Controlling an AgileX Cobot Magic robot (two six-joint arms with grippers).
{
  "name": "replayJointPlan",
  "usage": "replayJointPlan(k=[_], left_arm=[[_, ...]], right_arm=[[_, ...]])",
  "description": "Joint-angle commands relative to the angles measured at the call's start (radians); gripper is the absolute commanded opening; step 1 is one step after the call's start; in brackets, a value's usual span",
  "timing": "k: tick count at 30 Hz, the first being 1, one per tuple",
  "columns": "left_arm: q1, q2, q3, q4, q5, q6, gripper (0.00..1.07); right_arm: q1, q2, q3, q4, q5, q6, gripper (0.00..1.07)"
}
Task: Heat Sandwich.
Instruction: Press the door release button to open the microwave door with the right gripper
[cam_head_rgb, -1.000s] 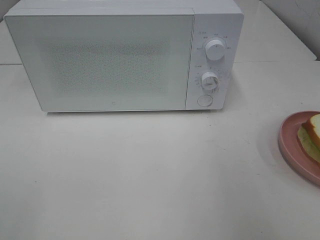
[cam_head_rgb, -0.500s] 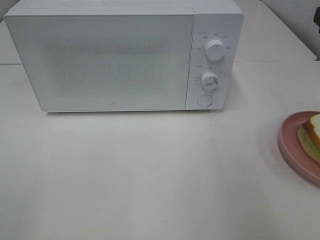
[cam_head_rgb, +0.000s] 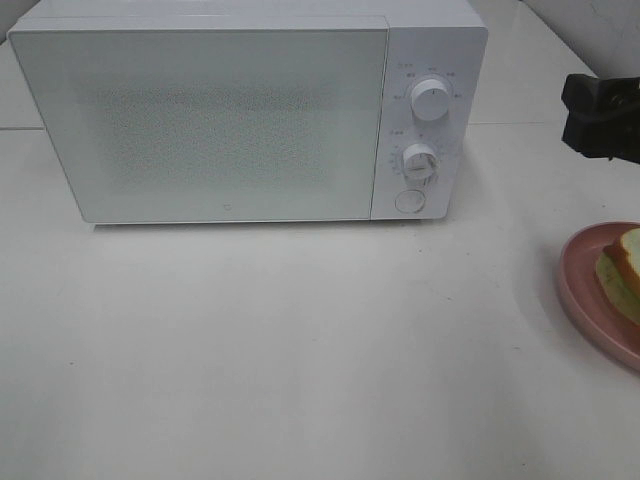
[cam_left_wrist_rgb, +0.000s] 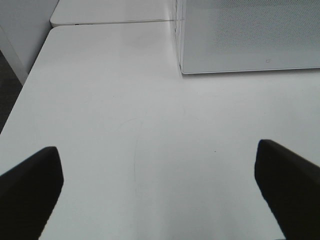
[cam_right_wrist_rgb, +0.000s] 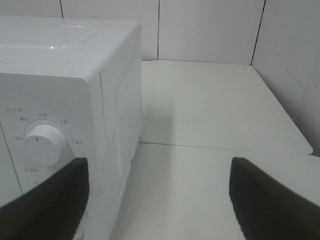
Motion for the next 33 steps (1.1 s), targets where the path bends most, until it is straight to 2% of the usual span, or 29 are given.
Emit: replayJointPlan(k=[1, 11, 16, 20, 25, 33], left_arm=[[-0.002, -0.028, 0.001, -0.001, 0.003, -0.002, 1.06], [-0.002, -0.028, 0.001, -0.001, 0.003, -0.002, 1.06], [-0.002, -0.028, 0.001, -0.001, 0.003, -0.002, 1.06], [-0.002, -0.028, 0.001, -0.001, 0.003, -0.002, 1.06], [-0.002, -0.028, 0.001, 0.000, 0.003, -0.002, 1.06], [-0.002, -0.028, 0.001, 0.000, 0.003, -0.002, 1.06]], right_arm=[[0.072, 0.036, 0.018, 0.131, -0.090, -0.064, 0.76], [0.212, 0.128, 0.032, 0.234, -0.196, -0.076, 0.76], [0.288, 0.186, 0.032, 0.321, -0.256, -0.102, 0.76], [0.398, 0.248, 0.032, 0.469, -0.335, -0.158, 0.76], [0.483, 0.304, 0.031, 0.585, -0.368, -0.168, 0.76], [0.583, 0.385, 0.029, 0.684, -0.409, -0.167, 0.76]])
